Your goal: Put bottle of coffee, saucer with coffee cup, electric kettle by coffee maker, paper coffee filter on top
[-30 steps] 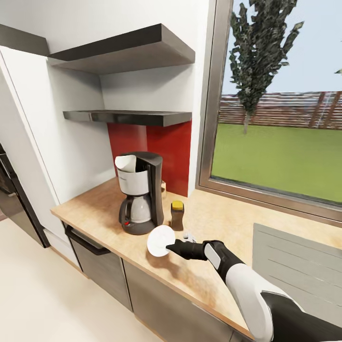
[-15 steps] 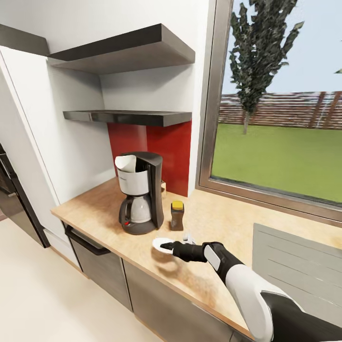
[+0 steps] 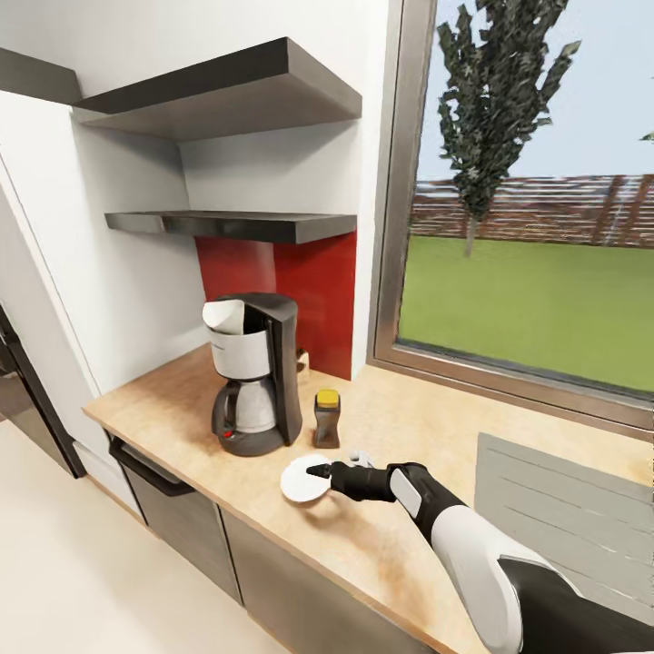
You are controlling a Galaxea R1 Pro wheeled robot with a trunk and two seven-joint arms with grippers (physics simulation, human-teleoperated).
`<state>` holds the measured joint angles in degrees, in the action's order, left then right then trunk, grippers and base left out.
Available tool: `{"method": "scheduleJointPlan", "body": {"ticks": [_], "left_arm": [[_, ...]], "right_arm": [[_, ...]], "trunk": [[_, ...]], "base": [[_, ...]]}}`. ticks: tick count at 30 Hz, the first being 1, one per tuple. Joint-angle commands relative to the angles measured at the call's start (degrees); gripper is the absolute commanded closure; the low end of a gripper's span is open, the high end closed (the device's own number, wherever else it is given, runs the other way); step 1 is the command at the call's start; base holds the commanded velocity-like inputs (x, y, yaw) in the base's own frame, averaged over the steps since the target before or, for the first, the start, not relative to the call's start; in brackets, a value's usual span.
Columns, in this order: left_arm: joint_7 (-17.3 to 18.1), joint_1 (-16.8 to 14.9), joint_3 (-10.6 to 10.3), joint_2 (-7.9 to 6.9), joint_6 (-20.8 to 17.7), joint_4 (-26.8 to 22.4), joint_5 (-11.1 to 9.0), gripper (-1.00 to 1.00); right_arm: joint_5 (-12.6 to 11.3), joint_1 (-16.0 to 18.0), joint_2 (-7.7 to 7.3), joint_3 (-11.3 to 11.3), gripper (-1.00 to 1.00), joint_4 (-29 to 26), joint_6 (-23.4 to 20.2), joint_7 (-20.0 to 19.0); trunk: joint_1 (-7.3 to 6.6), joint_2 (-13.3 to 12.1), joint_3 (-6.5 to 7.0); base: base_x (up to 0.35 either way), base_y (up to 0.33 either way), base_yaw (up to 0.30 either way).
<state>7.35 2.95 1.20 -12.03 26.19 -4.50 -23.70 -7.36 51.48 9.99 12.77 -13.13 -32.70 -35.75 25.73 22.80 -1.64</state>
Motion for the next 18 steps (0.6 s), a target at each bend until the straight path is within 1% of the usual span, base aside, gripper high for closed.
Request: {"method": "scheduleJointPlan", "body": {"ticks": [1,8,11,18], "left_arm": [[0.51,0.02,0.11,-0.01,0.01,-0.07,-0.76,-1.00],[0.39,0.03,0.18,-0.01,0.01,-0.07,-1.13,-1.00],[0.39,0.01,0.20,-0.01,0.01,-0.07,-1.15,-1.00],[0.41,0.04,0.20,-0.01,0.01,-0.07,-1.13,-1.00]], "right_arm": [[-0.59,0.02,0.01,0.06,-1.00,-0.06,-0.52,0.16],[-0.60,0.02,0.01,0.06,-1.00,-0.06,-0.52,0.16],[-0.58,0.02,0.01,0.06,-1.00,-0.06,-0.52,0.16],[-0.61,0.02,0.01,0.06,-1.00,-0.06,-0.52,0.16]], "trunk": [[0.05,0.12,-0.12],[0.05,0.12,-0.12],[0.05,0.12,-0.12],[0.05,0.12,-0.12]], "base": [[0.079,-0.260,0.000],[0.019,-0.260,0.000],[0.001,-0.097,0.000],[0.000,-0.019,0.000]]}}
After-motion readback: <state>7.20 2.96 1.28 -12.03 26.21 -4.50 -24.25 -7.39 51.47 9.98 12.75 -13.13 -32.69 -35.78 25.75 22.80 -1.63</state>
